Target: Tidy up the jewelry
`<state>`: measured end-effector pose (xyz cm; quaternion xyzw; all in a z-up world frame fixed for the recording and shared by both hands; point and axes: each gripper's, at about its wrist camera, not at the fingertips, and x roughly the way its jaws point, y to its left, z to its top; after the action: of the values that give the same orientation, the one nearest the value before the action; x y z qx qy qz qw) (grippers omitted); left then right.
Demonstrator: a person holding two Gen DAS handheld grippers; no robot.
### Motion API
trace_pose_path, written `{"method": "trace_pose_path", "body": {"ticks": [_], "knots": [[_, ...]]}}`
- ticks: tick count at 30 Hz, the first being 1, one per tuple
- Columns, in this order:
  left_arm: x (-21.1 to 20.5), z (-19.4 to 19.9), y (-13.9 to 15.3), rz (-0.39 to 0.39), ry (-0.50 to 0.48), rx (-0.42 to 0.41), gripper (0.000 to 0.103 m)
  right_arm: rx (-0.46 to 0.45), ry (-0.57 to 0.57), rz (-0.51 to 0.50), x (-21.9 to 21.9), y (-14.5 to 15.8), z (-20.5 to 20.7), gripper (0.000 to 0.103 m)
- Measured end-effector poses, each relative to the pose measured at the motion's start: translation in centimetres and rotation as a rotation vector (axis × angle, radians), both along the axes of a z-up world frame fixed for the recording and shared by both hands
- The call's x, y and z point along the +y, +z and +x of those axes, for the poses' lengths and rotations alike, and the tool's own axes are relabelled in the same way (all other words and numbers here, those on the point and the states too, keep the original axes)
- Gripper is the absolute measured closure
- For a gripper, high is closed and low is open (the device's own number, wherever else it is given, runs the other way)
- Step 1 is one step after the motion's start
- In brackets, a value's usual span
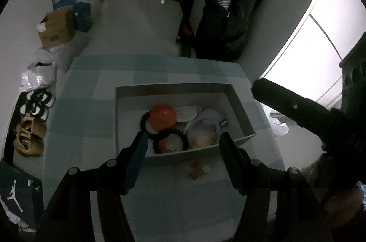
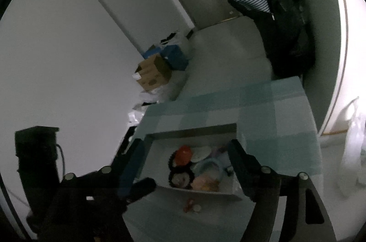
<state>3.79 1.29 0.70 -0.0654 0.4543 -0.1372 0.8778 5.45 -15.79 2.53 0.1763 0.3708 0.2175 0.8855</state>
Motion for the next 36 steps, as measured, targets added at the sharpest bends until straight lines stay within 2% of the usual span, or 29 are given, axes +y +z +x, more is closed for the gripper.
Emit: {"method": "trace_pose_path", "body": {"ticks": [4,10,13,19,21,23,25,27,30,32,36], "knots": [[0.6,-0.6,-0.1,-0.012,0.021,0.005,0.043,-0.005,-0.008,-0.035,-0.1,-0.2,-1.0,0.019],[1.8,-2.1,-1.4,0.003,0.037,0.026,0.042,0.016,-0.003,-0.075,-0.2,-1.1,-2.4,0.016],[2.6,-2.6,-2.1,-0.004,0.048,0.051,0.042,0.029,0.008,-0.106,0.2,-1.5,-3.1,0.011],[3.3,-2.9,-2.7,-0.027,0.061,0.076,0.039,0.011,0.079,-0.246,2.3,-2.1,-4.7,0.011],[3.7,-2.8,-2.9,-0.043,0.071,0.090,0.032,0.036,0.088,-0.251,2.6,-2.9,-5.1,0.011],[4.0,-2.9,-3.0,-0.061,0.084,0.101,0.032,0.058,0.096,-0.261,2.9,-3.8,-5.4,0.012],[4.4,-2.8,-3.0,-0.077,0.094,0.106,0.032,0.073,0.119,-0.291,3.5,-4.6,-5.7,0.014],[4.6,-2.8,-2.8,-0.087,0.101,0.105,0.032,0.077,0.138,-0.315,4.0,-5.2,-5.6,0.028],[5.0,-2.9,-2.9,-0.084,0.109,0.106,0.032,0.099,0.167,-0.354,4.8,-6.3,-5.1,0.041],[5.2,-2.9,-2.9,-0.084,0.110,0.107,0.032,0.098,0.187,-0.417,5.5,-7.0,-5.0,0.051],[5.4,-2.9,-3.0,-0.056,0.107,0.101,0.032,0.090,0.226,-0.450,6.8,-7.5,-4.5,0.055]]}}
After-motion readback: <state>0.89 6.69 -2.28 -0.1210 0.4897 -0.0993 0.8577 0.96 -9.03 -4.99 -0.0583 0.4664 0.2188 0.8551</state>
